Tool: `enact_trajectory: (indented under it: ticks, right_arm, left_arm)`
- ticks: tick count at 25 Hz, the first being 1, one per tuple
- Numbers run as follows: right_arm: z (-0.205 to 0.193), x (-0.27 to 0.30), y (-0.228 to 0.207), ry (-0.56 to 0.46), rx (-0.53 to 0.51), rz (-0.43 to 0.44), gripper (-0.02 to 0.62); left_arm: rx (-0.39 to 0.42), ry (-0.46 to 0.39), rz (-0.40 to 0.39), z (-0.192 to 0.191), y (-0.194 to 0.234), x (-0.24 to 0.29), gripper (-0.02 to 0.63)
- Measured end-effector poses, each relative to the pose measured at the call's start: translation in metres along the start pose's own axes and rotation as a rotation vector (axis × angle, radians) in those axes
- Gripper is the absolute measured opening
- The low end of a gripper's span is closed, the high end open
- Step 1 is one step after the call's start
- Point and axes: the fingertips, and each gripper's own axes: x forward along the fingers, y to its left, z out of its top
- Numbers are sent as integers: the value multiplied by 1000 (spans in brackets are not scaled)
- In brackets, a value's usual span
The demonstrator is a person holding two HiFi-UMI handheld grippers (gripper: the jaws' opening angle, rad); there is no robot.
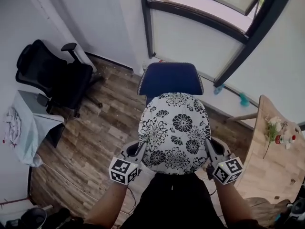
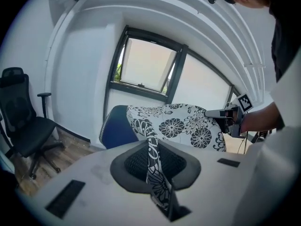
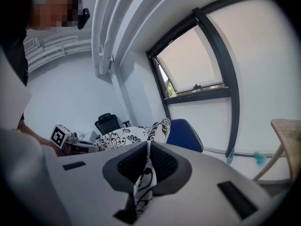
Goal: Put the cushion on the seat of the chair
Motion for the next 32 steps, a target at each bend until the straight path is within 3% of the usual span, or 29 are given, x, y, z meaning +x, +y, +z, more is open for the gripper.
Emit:
enact_trajectory:
  ticks: [6, 12, 20, 26, 32]
  right_arm:
    - [0, 6, -2, 31, 20, -9, 40]
    - [88, -59, 73, 103, -5, -124, 40]
    - [116, -97, 100, 160, -40, -138, 40]
    - [93, -41, 88, 187, -2, -138, 40]
    - [76, -39, 65, 181, 14, -125, 40]
  left_arm:
    - [-19, 31, -6, 8, 0, 4, 26]
    - [-87, -3, -31, 75, -16, -91, 26]
    - [-82, 0, -55, 87, -39, -116, 26]
    - [-74, 22, -54, 68, -1, -79, 26]
    - [-72, 23, -16, 54, 5, -62, 26]
